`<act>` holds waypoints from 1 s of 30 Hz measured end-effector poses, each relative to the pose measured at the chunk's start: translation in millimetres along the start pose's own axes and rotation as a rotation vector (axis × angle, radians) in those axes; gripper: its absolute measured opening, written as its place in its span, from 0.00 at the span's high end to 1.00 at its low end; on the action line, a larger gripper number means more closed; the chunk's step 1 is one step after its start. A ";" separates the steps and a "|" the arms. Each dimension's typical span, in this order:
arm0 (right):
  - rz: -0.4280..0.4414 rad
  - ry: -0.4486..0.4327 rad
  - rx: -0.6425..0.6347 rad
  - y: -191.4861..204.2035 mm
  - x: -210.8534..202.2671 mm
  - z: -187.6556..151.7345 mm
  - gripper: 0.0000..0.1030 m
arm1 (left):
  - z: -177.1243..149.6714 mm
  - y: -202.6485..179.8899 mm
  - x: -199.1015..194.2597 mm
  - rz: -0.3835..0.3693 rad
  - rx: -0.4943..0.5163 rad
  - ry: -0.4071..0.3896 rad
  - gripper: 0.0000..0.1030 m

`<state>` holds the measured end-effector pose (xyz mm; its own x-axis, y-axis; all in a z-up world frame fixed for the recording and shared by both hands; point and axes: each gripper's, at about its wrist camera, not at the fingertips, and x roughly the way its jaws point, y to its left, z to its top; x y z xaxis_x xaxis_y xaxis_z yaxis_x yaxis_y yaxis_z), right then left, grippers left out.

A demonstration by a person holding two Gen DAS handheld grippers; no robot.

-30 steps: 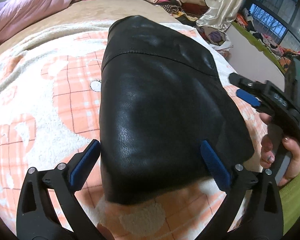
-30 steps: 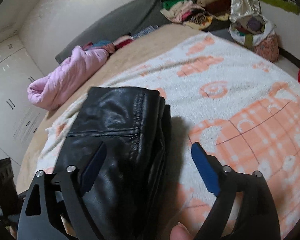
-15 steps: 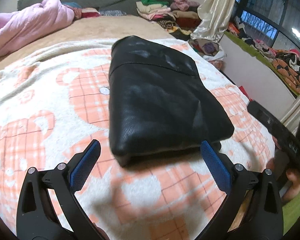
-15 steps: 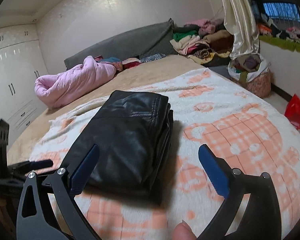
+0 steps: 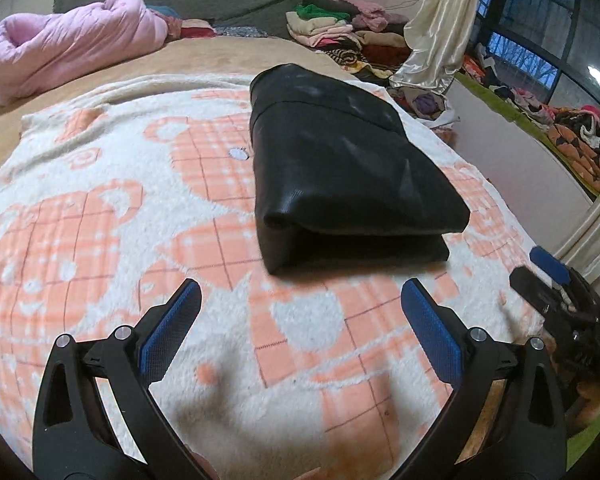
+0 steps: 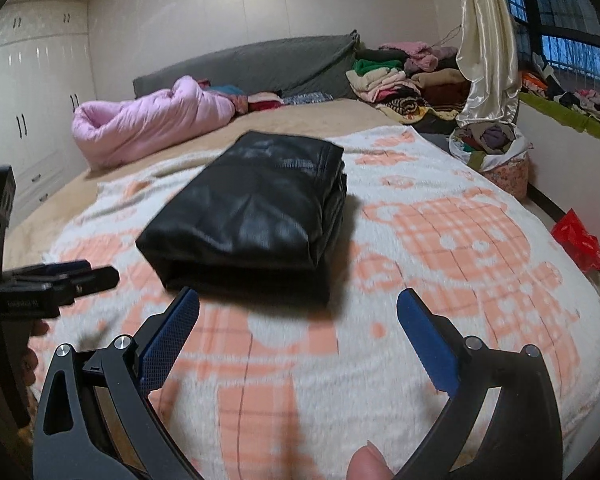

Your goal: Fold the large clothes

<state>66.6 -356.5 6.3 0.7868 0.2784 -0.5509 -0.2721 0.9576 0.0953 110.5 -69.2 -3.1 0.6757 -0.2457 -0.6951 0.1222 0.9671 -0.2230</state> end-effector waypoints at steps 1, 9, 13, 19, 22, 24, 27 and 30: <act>-0.002 0.009 0.000 0.6 0.9 -2.1 0.04 | -2.3 1.6 -0.1 -0.002 -0.006 0.002 0.09; -0.019 0.022 0.008 -0.3 1.8 -5.8 0.04 | -8.4 0.8 0.3 0.021 0.002 0.014 0.09; -0.016 0.031 0.010 -2.1 3.1 -5.5 0.04 | -9.7 2.9 0.5 0.020 -0.005 0.017 0.09; -0.015 0.033 0.010 -2.1 3.3 -5.4 0.04 | -10.2 3.2 0.4 0.019 -0.004 0.015 0.09; -0.014 0.035 0.011 -2.5 3.8 -5.0 0.04 | -9.9 2.8 0.1 0.023 0.000 0.011 0.09; -0.013 0.034 0.011 -2.5 3.6 -5.0 0.04 | -9.7 2.0 -0.2 0.024 0.003 0.010 0.09; -0.013 0.034 0.010 -2.6 3.8 -5.0 0.04 | -9.6 0.9 -1.3 0.028 0.008 0.006 0.09; -0.013 0.036 0.009 -2.1 4.4 -5.3 0.04 | -9.8 1.0 -2.6 0.026 0.008 0.003 0.09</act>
<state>67.7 -357.7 -0.7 0.7698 0.2635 -0.5814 -0.2570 0.9617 0.0956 101.8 -68.2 -8.2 0.6764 -0.2211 -0.7026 0.1110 0.9736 -0.1995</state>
